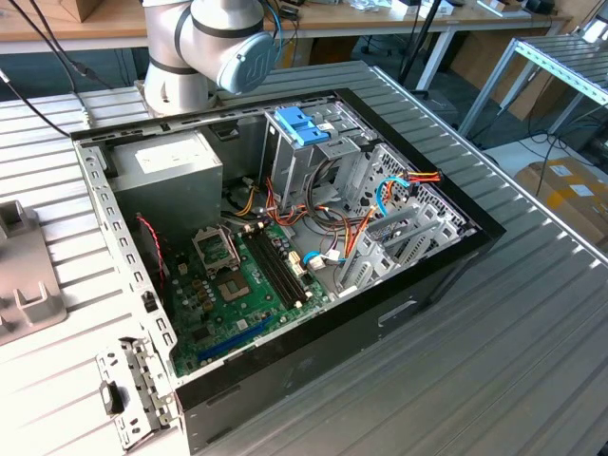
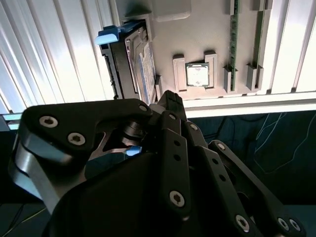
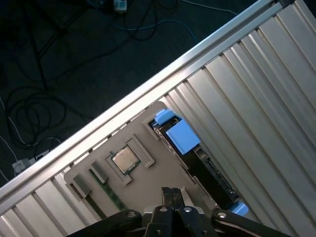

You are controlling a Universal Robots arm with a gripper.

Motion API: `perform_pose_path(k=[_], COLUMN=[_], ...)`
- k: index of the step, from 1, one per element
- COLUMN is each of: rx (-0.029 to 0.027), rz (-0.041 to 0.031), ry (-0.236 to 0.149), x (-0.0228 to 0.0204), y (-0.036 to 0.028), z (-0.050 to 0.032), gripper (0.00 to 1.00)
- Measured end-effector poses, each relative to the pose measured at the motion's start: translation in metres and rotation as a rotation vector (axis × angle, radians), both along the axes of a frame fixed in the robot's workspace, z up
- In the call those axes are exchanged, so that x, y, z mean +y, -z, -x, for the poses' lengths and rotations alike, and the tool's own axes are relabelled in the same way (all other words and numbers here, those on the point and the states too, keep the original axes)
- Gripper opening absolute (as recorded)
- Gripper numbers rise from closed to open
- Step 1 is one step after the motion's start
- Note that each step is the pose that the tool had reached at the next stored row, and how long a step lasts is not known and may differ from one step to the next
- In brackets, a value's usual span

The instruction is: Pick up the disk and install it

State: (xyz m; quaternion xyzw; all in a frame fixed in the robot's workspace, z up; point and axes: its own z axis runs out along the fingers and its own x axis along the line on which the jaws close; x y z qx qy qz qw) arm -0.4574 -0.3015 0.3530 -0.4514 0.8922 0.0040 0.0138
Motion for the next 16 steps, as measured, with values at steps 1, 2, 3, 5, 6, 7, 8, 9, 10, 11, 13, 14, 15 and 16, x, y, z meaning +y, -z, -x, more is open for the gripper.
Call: perform_pose_path(k=[1,2,3,5,6,7,8,9,10,11,13,14,15,16], rx=[0.0000,0.0000,0.0000,-0.0001,0.0000,0.0000,0.0000,0.0000,0.0000,0.0000,0.0000,0.0000,0.0000,0.0000], rz=[0.0000,0.0000,0.0000,0.0000,0.0000,0.0000,0.0000,0.0000,0.0000,0.0000,0.0000,0.0000,0.0000,0.0000], ry=[-0.007,-0.012,-0.019,-0.040,-0.045,-0.050,-0.054,-0.058,-0.063,-0.067,-0.083,-0.092,-0.097,-0.102], x=[0.0000,0.0000,0.0000,0.0000,0.0000,0.0000,0.0000,0.0000,0.0000,0.0000,0.0000,0.0000,0.0000,0.0000], y=[0.0000,0.0000,0.0000,0.0000,0.0000,0.0000,0.0000,0.0000,0.0000,0.0000,0.0000,0.0000,0.0000,0.0000], z=[0.0000,0.0000,0.0000,0.0000,0.0000,0.0000,0.0000,0.0000,0.0000,0.0000,0.0000,0.0000,0.0000,0.0000], gripper=[0.11,0.11,0.11,0.11,0.11,0.11,0.11,0.11,0.11,0.11,0.11,0.11,0.11,0.11])
